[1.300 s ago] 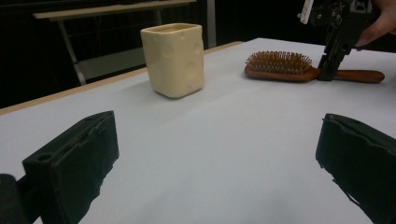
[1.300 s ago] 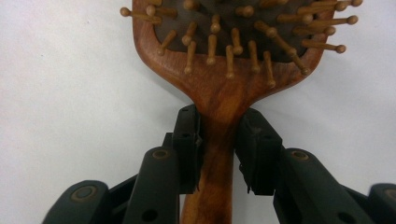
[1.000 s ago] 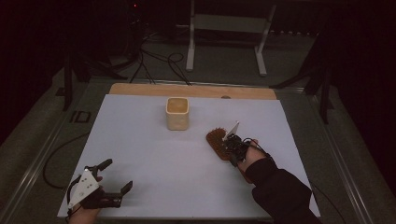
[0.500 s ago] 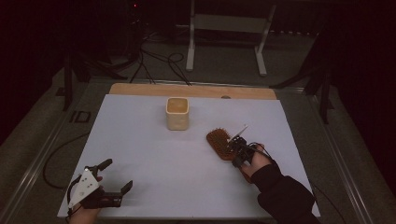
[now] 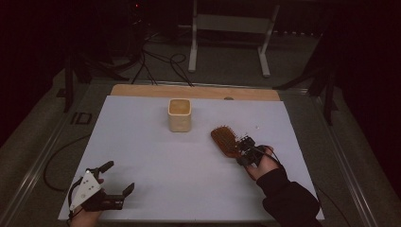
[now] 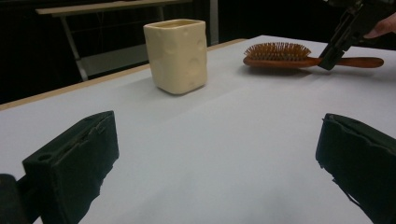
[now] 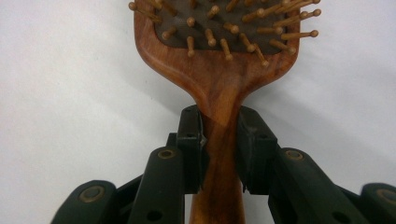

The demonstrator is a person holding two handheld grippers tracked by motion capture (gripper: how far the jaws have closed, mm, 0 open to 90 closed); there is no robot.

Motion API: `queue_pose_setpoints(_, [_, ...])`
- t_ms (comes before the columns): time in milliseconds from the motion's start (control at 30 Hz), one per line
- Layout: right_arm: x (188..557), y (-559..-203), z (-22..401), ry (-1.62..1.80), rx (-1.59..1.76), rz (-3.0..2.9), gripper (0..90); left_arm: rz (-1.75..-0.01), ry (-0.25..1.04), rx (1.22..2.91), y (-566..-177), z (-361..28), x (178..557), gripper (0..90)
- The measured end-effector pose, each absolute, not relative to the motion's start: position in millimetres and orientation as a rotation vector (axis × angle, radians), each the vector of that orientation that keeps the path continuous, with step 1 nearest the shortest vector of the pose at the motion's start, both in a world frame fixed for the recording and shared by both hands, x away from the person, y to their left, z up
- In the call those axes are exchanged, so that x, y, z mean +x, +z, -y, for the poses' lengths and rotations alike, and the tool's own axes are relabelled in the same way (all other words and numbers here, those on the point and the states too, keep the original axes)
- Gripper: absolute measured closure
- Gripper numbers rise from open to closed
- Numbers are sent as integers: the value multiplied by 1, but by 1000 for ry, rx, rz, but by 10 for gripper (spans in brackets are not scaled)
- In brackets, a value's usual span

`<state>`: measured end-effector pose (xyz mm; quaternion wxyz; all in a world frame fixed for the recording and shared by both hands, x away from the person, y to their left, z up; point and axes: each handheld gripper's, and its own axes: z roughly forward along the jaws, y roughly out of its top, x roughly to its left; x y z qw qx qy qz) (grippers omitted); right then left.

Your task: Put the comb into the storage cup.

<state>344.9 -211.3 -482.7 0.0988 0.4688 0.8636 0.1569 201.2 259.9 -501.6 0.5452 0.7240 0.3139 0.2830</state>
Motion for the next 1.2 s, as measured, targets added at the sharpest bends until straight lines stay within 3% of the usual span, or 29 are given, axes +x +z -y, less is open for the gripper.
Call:
queue_pose_setpoints(667, [318,-462,211,763,1250,-2411,733,-749,641,1734,-497,-250,203,0])
queue_pose_setpoints(1200, [300,-455,189,939,1055,-2388,733,-877,573,1703,-455,-237,222,0])
